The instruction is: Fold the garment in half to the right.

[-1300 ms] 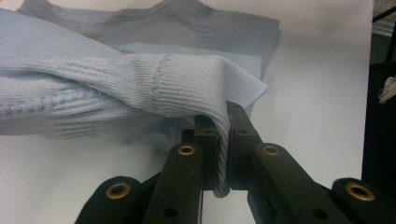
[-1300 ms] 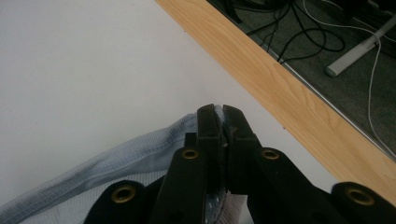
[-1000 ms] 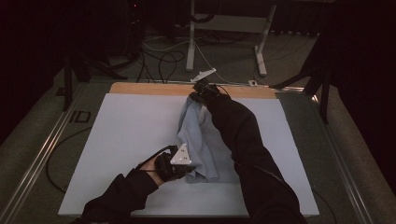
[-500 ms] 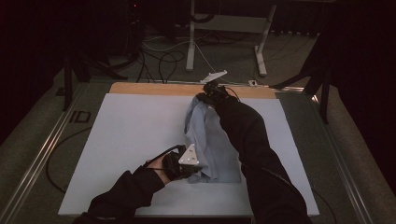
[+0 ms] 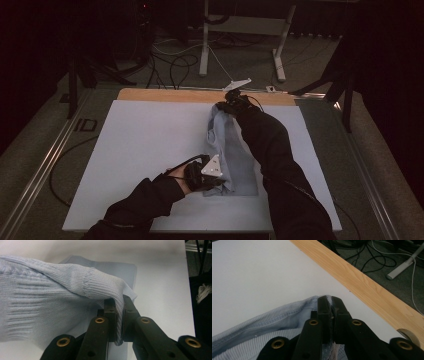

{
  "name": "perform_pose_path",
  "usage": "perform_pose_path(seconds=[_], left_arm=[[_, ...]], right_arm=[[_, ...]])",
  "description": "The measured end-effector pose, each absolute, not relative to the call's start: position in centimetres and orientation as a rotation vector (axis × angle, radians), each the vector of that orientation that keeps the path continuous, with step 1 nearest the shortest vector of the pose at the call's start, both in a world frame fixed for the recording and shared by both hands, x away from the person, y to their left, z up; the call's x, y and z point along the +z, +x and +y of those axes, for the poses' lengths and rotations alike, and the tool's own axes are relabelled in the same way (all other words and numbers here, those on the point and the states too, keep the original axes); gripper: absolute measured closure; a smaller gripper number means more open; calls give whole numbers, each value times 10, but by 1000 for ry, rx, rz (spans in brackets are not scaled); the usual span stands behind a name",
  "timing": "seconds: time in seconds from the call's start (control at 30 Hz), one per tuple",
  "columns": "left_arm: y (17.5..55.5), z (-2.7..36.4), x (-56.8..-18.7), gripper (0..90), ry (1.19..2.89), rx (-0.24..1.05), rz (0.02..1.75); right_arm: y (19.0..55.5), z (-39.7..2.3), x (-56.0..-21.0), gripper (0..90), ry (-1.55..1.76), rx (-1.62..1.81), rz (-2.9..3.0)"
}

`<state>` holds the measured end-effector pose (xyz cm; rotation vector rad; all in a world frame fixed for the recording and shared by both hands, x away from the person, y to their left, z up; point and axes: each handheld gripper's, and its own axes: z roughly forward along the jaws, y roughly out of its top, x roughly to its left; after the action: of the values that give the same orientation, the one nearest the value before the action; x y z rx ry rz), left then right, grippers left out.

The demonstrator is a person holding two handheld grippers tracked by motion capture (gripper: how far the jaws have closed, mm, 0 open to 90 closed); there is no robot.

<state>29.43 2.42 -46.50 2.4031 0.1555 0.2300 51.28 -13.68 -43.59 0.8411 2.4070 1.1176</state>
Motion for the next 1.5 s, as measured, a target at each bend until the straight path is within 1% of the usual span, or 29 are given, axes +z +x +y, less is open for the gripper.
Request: perform_pose_path(seconds=[0.4,0.8,0.93,1.0,1.03,1.1,1.17,1.27,1.37,1.43,1.47,1.5], left_arm=[[299,-3,-475,870,2449,226,112],[304,-24,-489,869,2496,213,116],[306,-30,-492,868,2513,215,118],[307,-33,-493,868,2524,212,122],[307,-34,-494,867,2523,212,127],[307,-37,-494,864,2526,210,117],[308,-39,-495,861,2523,199,123],[308,-42,-495,849,2519,189,133],[308,-46,-495,802,2514,142,142],[306,-49,-494,737,2505,106,137],[305,-51,-494,723,2501,102,134],[306,-52,-493,692,2498,94,132]], right_arm=[[517,-145,-447,870,861,1128,2403],[522,-157,-463,867,898,1162,2419],[524,-159,-467,861,900,1154,2427],[525,-161,-468,843,905,1158,2429],[525,-162,-468,794,910,1165,2431],[525,-164,-470,663,924,1146,2440],[525,-167,-471,513,945,1126,2448],[525,-173,-471,384,984,1093,2433],[524,-184,-468,259,1028,1063,2411],[524,-193,-466,164,1060,1071,2400],[524,-197,-465,111,1075,1064,2401],[523,-202,-464,116,1082,1065,2391]])
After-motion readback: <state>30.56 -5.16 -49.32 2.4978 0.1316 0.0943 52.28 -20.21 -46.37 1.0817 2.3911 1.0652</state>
